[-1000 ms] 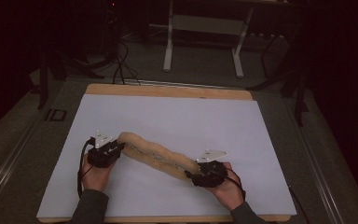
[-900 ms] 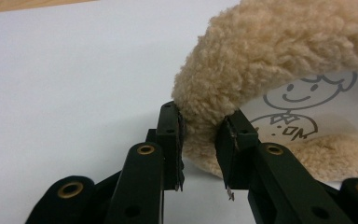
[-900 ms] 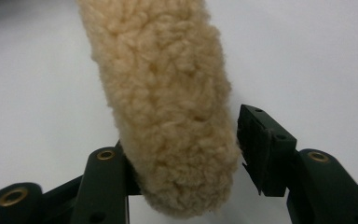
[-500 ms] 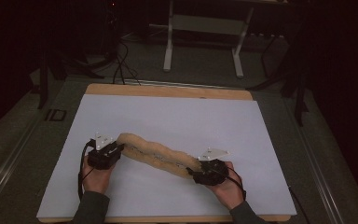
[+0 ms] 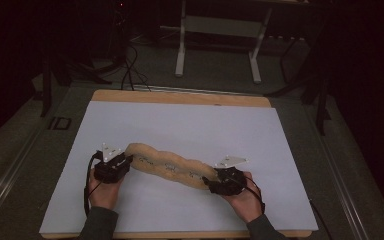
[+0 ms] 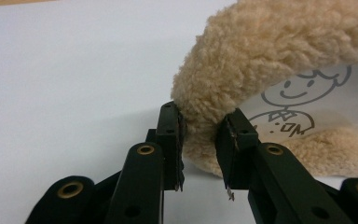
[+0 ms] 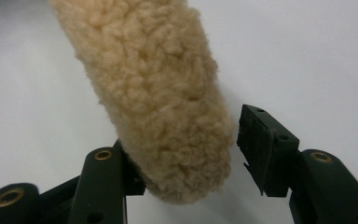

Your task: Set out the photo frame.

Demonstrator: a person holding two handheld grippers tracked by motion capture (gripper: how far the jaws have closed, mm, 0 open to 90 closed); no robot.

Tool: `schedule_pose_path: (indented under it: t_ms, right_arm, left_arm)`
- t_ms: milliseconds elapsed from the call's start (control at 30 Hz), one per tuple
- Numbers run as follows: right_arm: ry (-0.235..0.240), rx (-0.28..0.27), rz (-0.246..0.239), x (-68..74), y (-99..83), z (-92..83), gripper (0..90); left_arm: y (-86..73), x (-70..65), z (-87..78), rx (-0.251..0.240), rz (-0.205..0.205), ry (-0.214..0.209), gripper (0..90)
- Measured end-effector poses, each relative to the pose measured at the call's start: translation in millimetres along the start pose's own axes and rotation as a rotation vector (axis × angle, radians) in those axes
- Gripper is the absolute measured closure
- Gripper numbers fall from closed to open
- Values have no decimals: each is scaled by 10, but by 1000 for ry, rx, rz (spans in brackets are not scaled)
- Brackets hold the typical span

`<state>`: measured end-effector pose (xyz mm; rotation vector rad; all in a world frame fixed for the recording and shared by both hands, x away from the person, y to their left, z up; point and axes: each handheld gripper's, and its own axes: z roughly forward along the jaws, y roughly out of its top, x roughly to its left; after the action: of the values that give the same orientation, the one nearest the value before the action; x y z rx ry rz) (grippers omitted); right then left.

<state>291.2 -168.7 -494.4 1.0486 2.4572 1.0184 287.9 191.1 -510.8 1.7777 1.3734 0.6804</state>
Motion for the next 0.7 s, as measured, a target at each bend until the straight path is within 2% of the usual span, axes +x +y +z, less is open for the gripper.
schedule_pose_path:
  t_ms: [133, 333, 367, 400, 433, 700]
  right_arm:
    - [-14, 1, 25, -28, 2, 3, 465]
    - [-18, 4, 37, -47, 4, 2, 478]
    - [-16, 5, 38, -50, 4, 2, 491]
    - [-7, 9, 43, -55, 12, -3, 559]
    - [-8, 13, 40, -54, 17, -6, 578]
    - [-14, 21, 55, -85, 29, -22, 632]
  left_arm:
    - [-17, -31, -21, -1, -10, 13, 731]
    - [-25, -48, -30, -6, -14, 18, 731]
    - [-27, -63, -33, -7, -16, 21, 731]
    - [-27, -67, -34, -7, -17, 22, 731]
    - [-27, -71, -33, -8, -19, 23, 732]
    - [-26, -103, -35, -10, -24, 23, 732]
